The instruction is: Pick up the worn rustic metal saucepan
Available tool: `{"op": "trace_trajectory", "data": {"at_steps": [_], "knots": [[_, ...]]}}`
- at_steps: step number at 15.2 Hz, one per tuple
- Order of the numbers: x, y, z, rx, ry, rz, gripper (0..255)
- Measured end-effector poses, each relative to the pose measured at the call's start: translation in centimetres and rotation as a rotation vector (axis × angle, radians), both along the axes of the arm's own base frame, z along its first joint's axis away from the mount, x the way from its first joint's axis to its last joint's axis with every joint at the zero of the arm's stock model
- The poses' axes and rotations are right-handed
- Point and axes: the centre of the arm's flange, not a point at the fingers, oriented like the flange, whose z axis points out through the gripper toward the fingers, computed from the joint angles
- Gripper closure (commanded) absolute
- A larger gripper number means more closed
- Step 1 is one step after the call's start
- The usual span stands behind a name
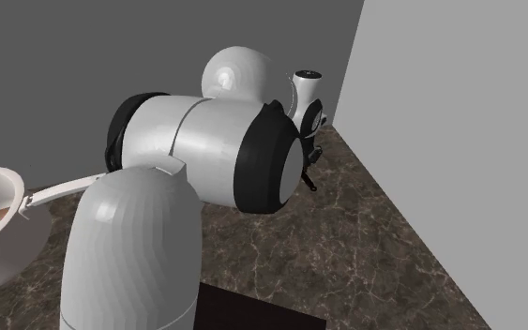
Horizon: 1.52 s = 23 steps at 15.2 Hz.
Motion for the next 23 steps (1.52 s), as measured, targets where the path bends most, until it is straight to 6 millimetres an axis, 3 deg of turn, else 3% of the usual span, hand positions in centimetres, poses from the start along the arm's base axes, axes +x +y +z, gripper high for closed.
{"op": "trace_trajectory", "data": {"at_steps": [9, 23], "knots": [[0.0, 0.0, 0.2, 0.000, 0.000, 0.000, 255], [0.1, 0.0, 7.4, 0.000, 0.000, 0.000, 255]]}}
